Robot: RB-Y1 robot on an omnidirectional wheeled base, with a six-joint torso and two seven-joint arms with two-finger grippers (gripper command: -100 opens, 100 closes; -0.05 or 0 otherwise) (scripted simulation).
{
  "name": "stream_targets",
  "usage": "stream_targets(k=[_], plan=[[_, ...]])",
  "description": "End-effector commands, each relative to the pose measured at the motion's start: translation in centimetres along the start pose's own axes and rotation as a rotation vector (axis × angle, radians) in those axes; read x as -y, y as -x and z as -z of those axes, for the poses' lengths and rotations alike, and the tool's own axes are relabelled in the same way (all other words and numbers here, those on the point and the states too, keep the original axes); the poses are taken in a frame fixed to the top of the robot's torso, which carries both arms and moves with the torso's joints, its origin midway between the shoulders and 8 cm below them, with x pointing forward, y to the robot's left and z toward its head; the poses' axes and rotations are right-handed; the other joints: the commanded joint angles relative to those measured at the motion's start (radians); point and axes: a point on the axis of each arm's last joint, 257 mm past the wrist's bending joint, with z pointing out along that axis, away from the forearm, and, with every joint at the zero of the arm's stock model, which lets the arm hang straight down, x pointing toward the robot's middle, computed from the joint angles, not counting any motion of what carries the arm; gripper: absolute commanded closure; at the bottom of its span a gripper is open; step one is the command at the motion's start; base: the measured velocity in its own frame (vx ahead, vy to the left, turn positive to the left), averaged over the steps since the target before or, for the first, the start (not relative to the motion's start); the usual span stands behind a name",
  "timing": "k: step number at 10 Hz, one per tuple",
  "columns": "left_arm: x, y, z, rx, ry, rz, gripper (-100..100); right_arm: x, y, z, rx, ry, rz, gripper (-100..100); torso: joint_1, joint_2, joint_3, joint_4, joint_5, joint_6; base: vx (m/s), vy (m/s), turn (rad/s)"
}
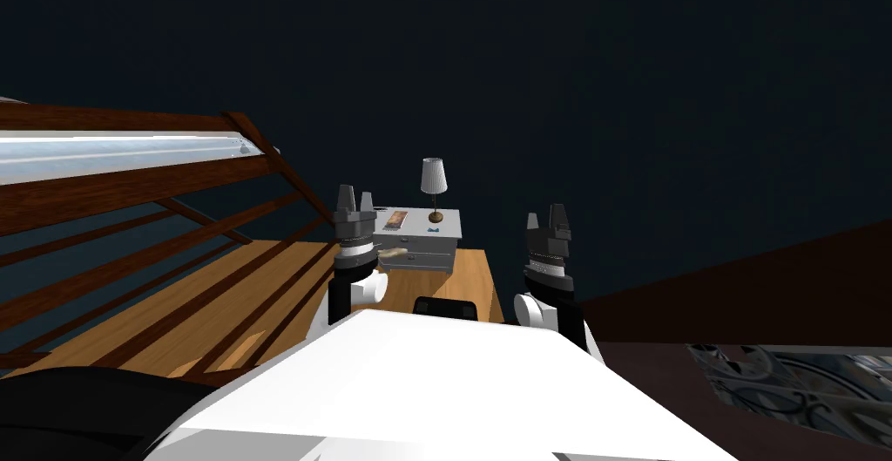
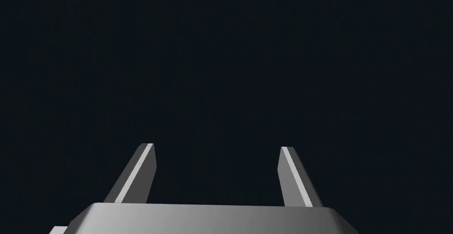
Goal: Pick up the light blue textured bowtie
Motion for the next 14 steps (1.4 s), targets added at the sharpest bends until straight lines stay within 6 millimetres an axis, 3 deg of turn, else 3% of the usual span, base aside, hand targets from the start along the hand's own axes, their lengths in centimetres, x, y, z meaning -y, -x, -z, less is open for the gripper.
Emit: stream_targets(k=[1,6,7,10,13,14], plan=[[-0.6,-0.6,0.0,-0.037,0.012,-0.005,-100,0.0,0.0,0.0,0.000,0.000,0.000,0,0.000,0.000,0.000,0.000,0.000,0.000,-0.002,-0.008,-0.009],[-5.3,-2.8,0.2,-0.163,0.127,-0.021,-100,0.0,0.0,0.0,0.000,0.000,0.000,0,-0.002,0.000,0.000,0.000,0.000,0.000,-0.002,-0.032,-0.020],[-5.4,-2.8,0.2,-0.164,0.131,-0.021,-100,0.0,0.0,0.0,0.000,0.000,0.000,0,-0.003,0.000,0.000,0.000,-0.001,0.000,0.001,-0.030,-0.007],[-9.7,-3.8,0.5,-0.211,0.238,-0.027,-100,0.0,0.0,0.0,0.000,0.000,0.000,0,-0.002,-0.001,0.000,0.000,0.000,0.000,0.004,-0.039,-0.030],[-11.9,-4.0,0.9,-0.223,0.306,-0.031,-100,0.0,0.0,0.0,0.000,0.000,0.000,0,-0.002,-0.001,0.000,0.000,0.000,0.000,0.003,-0.033,-0.015],[-13.6,-4.3,1.1,-0.232,0.351,-0.032,-100,0.0,0.0,0.0,0.000,0.000,0.000,0,-0.002,-0.001,0.000,0.000,0.000,0.000,0.011,-0.032,-0.026]])
